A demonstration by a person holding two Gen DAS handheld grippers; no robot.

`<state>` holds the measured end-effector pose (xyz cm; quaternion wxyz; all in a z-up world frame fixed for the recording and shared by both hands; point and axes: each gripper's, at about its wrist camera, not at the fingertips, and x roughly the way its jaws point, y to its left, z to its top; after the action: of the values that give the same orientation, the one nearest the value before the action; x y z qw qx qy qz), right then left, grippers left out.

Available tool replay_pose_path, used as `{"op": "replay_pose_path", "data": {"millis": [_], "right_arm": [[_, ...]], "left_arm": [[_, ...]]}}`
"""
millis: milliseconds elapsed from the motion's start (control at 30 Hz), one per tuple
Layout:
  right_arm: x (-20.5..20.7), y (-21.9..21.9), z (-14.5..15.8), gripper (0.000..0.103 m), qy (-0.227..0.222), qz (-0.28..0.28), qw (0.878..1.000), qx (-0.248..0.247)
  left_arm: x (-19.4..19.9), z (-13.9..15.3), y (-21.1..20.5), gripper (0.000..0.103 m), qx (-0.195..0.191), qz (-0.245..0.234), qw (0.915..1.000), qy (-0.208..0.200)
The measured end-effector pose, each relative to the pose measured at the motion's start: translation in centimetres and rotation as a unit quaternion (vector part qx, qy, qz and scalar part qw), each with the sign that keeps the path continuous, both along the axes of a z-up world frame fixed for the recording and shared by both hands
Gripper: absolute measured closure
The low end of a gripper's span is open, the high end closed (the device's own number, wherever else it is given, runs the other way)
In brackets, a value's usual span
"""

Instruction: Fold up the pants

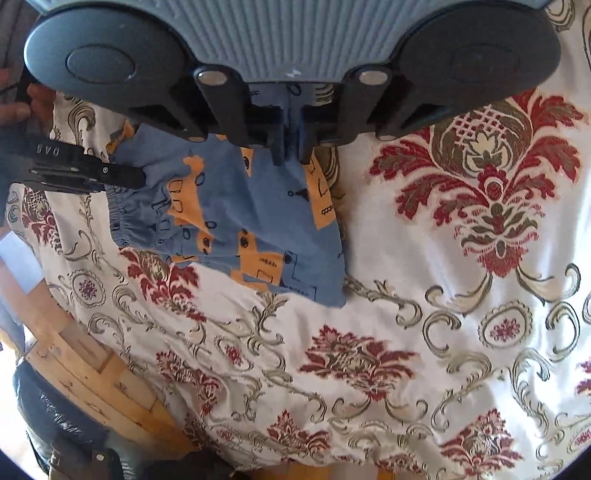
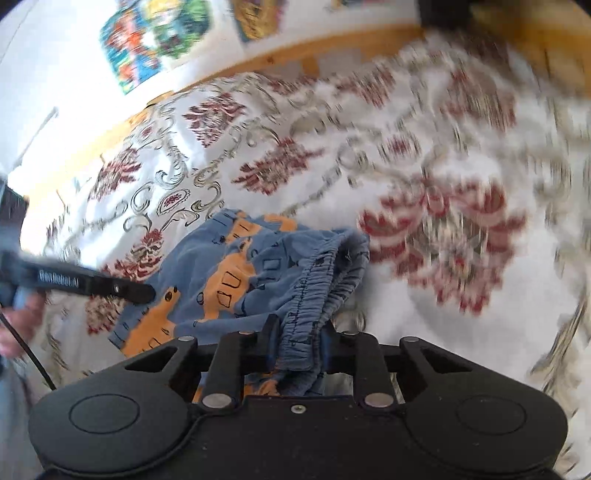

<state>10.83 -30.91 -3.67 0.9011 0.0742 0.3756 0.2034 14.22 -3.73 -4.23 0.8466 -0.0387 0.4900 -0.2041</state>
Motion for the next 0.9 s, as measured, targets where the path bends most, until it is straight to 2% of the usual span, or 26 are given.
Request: {"op": "replay_pose_path", "data": {"millis": [200, 300, 433, 500, 567, 667, 767, 900], "right_arm": [[-1.1, 1.6, 1.6, 0.083, -0.096, 0.02, 0.993, -0.072], [-1.5, 2.0, 2.1, 0.084, -0.128, 0.024, 0.987, -0.095], [-2.3, 2.9, 2.8, 0.085, -0.182, 0.036, 0.973, -0.139], [-2.3, 3.3, 3.1, 0.085, -0.209, 0.038, 0.963, -0.163], [-2.0, 3.3, 3.5, 0.085, -0.222, 0.036, 0.96, -0.168], [-1.3, 2.6, 3.6, 0.085, -0.211, 0.026, 0.965, -0.155], [-1.2, 2.5, 3.4, 0.086, -0.203, 0.03, 0.967, -0.152], [-2.2, 3.5, 3.6, 0.086, -0.24, 0.043, 0.951, -0.19]], "left_arm": [[-0.9, 1.4, -1.2, 0.098, 0.017, -0.01, 0.9984, -0.052], [-1.5, 2.1, -2.2, 0.098, 0.027, -0.014, 0.9965, -0.078], [-2.2, 2.9, -3.1, 0.098, 0.031, -0.014, 0.9938, -0.105], [-2.5, 3.3, -3.7, 0.099, 0.043, -0.016, 0.9906, -0.129], [-2.7, 3.7, -4.3, 0.1, 0.059, -0.015, 0.9863, -0.153], [-2.2, 3.9, -4.7, 0.1, 0.049, -0.015, 0.9884, -0.143], [-2.1, 3.3, -4.8, 0.1, 0.055, -0.017, 0.9898, -0.13], [-2.1, 3.1, -4.7, 0.1, 0.06, -0.01, 0.9897, -0.13]]}}
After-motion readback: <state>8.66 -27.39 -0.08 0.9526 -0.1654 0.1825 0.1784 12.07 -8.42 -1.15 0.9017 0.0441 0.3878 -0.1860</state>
